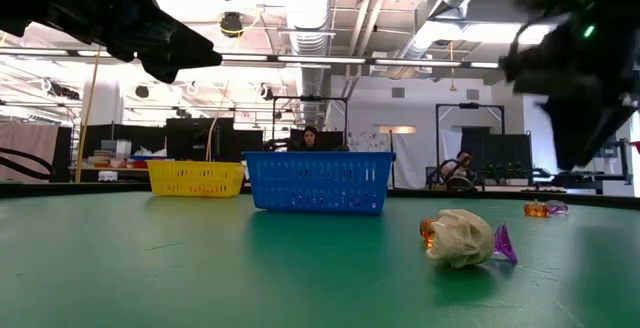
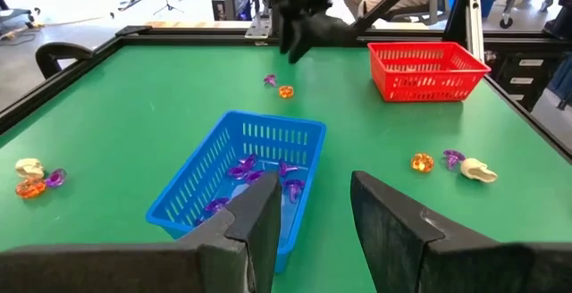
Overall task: Sort Halloween decoration
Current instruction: Put the witch hat toy into the blue bin
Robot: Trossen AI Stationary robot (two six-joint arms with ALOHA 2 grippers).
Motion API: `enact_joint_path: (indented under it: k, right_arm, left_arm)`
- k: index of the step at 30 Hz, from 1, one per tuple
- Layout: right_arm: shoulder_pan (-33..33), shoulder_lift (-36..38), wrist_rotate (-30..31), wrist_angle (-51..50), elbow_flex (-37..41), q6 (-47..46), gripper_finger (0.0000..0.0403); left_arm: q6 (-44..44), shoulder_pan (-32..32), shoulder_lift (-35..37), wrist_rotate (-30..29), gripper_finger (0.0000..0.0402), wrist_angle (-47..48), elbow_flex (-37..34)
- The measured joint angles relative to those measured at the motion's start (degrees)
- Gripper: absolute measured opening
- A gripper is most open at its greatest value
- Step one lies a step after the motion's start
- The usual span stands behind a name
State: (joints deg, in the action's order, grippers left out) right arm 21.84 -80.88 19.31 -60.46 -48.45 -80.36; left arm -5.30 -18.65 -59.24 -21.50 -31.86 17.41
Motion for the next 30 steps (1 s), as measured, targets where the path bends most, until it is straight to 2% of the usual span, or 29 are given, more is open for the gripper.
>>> enact_joint_path:
  k: [5,9,15,19,22,30]
  right_arm:
    - [-8.28,-0.02,-2.98,9.11,5.35,11.46,0.0168]
    - [-12.43,0.02,-2.97,10.23,6.23,15.44,0.0168]
    - [-14.41,0.01,-7.51,13.26,7.98,17.95,0.0168]
    - [-14.40,0.11,-7.82,16.41,9.86,18.03,0.0159]
    - [-14.40,0.13,-7.43,16.43,10.13,18.21,0.0136]
    - [-14.40,0.11,-7.06,15.63,9.41,21.10,0.0031]
  left_arm:
    - [0.02,0.00,0.00,-0.02,0.0128,0.76,0.00]
    - [-0.36,0.00,0.00,-0.02,0.0128,1.86,0.00]
    - [-0.37,0.00,0.00,-0.07,0.0128,3.04,0.00]
    - [-0.04,0.00,0.00,-0.09,0.0128,3.06,0.00]
    - [0.00,0.00,0.00,-0.09,0.0128,3.06,0.00]
    - [-0.05,0.00,0.00,-0.08,0.0128,3.09,0.00]
